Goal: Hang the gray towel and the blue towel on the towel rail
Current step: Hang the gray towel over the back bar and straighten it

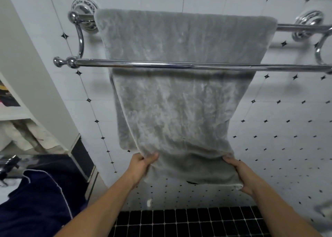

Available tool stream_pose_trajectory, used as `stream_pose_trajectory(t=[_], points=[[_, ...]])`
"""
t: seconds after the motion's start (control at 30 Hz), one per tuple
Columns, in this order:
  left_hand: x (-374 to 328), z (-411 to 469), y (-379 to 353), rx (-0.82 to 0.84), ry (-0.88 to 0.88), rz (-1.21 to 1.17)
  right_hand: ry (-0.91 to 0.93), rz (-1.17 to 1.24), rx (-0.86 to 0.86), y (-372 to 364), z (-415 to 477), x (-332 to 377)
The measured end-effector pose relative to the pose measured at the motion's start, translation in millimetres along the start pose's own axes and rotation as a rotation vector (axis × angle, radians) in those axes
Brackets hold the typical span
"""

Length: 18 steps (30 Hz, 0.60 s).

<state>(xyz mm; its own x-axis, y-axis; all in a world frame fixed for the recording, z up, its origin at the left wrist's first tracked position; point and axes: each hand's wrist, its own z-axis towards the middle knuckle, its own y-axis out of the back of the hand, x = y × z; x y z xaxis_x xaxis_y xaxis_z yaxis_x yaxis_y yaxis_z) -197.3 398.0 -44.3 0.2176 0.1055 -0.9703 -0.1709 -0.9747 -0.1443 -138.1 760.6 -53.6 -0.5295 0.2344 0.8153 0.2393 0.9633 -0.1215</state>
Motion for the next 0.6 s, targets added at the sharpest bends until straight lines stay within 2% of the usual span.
stream_pose_trajectory(t=[0.23,0.3,0.37,0.43,0.6], points=[[29.1,-21.7,-15.5,0.052,0.125,0.178,-0.033,0.024,0.077,4.7,-8.7,-12.7],[25.6,-24.1,-5.8,0.074,0.181,0.199,-0.012,-0.072,0.089,5.4,-14.4,-19.6],[19.1,-28.1,6.2,0.101,0.204,0.219,0.005,-0.186,0.022,1.4,-22.3,-27.3],[16.1,-33.9,18.5,0.134,0.203,0.232,0.013,-0.189,-0.047,-5.2,-29.8,-37.9],[17.2,-57.3,46.1,0.087,0.185,0.157,0.04,0.106,-0.234,-42.0,-53.3,-69.4]])
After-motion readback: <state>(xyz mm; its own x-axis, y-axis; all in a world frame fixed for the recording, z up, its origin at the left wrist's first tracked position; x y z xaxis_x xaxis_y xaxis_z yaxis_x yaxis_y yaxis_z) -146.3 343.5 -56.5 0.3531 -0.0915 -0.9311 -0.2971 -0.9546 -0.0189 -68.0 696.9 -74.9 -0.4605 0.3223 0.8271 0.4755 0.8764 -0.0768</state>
